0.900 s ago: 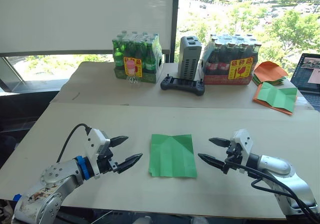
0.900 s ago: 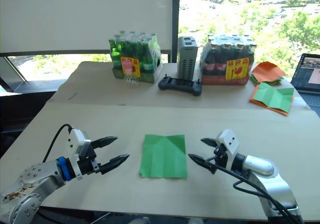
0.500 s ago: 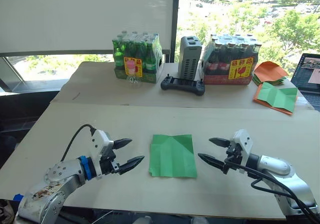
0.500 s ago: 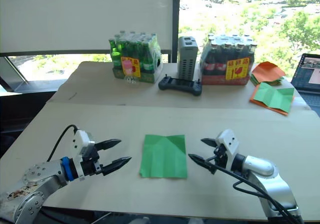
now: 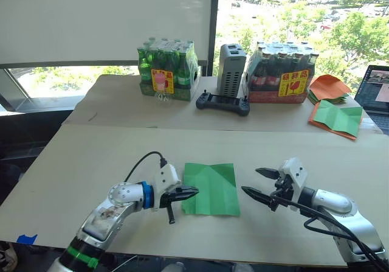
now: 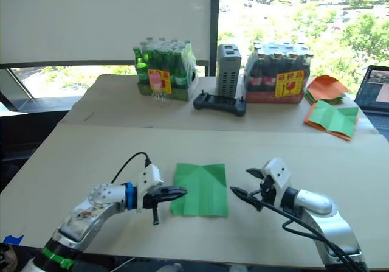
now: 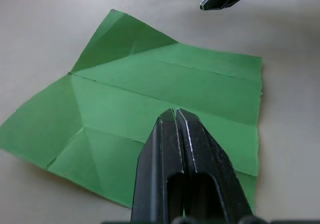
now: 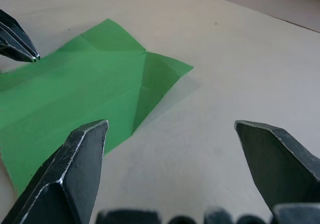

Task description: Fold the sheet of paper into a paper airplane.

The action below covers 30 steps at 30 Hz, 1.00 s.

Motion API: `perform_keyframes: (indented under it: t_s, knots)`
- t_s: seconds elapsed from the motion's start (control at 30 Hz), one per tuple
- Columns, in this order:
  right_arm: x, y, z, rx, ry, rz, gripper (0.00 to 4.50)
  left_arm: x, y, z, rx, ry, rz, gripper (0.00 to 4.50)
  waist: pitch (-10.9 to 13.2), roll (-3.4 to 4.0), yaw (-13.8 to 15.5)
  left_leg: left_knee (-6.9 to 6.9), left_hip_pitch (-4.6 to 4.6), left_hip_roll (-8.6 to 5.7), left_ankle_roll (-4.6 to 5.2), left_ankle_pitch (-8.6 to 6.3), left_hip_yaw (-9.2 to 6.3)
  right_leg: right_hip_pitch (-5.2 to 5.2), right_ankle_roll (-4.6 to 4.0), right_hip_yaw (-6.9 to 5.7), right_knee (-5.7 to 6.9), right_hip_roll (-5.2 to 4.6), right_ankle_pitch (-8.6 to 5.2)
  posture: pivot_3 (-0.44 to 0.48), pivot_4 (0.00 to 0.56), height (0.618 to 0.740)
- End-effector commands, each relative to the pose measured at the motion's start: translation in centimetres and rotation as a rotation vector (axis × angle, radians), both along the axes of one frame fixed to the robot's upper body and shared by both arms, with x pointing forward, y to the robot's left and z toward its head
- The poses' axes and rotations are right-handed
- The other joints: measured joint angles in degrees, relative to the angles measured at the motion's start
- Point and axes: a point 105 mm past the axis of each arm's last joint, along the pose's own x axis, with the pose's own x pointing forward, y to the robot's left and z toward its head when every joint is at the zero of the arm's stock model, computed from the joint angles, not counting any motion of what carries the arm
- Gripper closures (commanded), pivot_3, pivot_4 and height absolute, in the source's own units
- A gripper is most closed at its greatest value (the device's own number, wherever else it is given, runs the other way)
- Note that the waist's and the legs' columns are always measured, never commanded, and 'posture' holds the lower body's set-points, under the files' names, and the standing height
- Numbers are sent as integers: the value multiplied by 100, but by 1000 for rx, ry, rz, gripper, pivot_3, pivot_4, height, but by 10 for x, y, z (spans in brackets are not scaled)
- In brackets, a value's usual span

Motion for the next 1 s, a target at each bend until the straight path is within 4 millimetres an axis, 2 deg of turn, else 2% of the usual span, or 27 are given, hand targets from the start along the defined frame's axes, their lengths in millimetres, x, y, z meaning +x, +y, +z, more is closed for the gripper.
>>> perform_keyframes:
  t_s: [0.03, 0.1, 0.17, 0.23, 0.5, 0.6, 0.63, 0.77, 0.87, 1.0]
  knots:
    - [-3, 0, 7, -17, -30, 6, 0, 5, -1, -11, 51, -21, -11, 4481, 0, 0, 3, 0, 0, 0, 0, 0, -1, 0, 0, -1, 1, 0, 0, 0, 150, 675]
    - [-5, -1, 7, -25, -24, 6, 0, 0, 2, -29, 132, 2, -40, 4481, 0, 0, 12, 0, 1, -1, 0, 0, -1, 0, 0, -1, 1, 0, 0, 0, 150, 675]
    - [-6, -1, 7, -32, -18, 6, 0, -3, 4, -38, 180, 8, -62, 4481, -1, 0, 15, 0, 9, -2, 0, 0, -3, 11, 0, -2, -2, -1, 0, 0, 150, 675]
    - [-7, -1, 7, -45, -9, 8, 552, -4, 5, -43, 193, 18, -66, 4500, -1, 1, 17, -6, 51, 0, 12, -7, -5, 54, 2, -5, -16, 1, -1, 0, 150, 675]
    - [-6, -3, -2, -139, 2, 16, 3243, -4, 4, -43, 186, 14, -75, 4500, -2, 0, 17, -7, 59, 0, 18, -10, -4, 59, 4, -4, -16, 0, -2, 0, 150, 675]
    - [-15, 3, -5, -127, 39, 65, 4292, -5, 4, -43, 188, 14, -76, 4500, -2, 0, 20, -7, 59, -1, 18, -11, -3, 60, 4, -3, -17, -1, -2, 0, 150, 675]
    - [-21, 7, -5, -104, 61, 91, 4466, -5, 4, -43, 189, 13, -76, 4500, -2, 0, 21, -6, 60, -1, 18, -11, -3, 61, 4, -3, -17, -1, -2, 0, 150, 675]
    - [-52, 24, -3, -42, 171, 231, 4466, -5, 6, -43, 191, 13, -77, 4500, -2, 0, 27, -8, 59, 0, 19, -11, -5, 61, 6, -3, -19, -1, -3, 0, 150, 675]
    - [-79, 38, -11, -31, 286, 333, 4466, -7, 7, -42, 194, 17, -83, 4500, -3, 0, 31, -7, 60, 0, 23, -13, -5, 66, 6, -4, -25, -1, -3, 0, 150, 675]
    - [-88, 53, -22, -30, 305, 327, 4466, -9, 6, -40, 189, 21, -97, 4500, -8, -9, 21, -14, 67, 4, 29, -17, -4, 69, 7, -4, -28, 1, -4, 0, 150, 675]
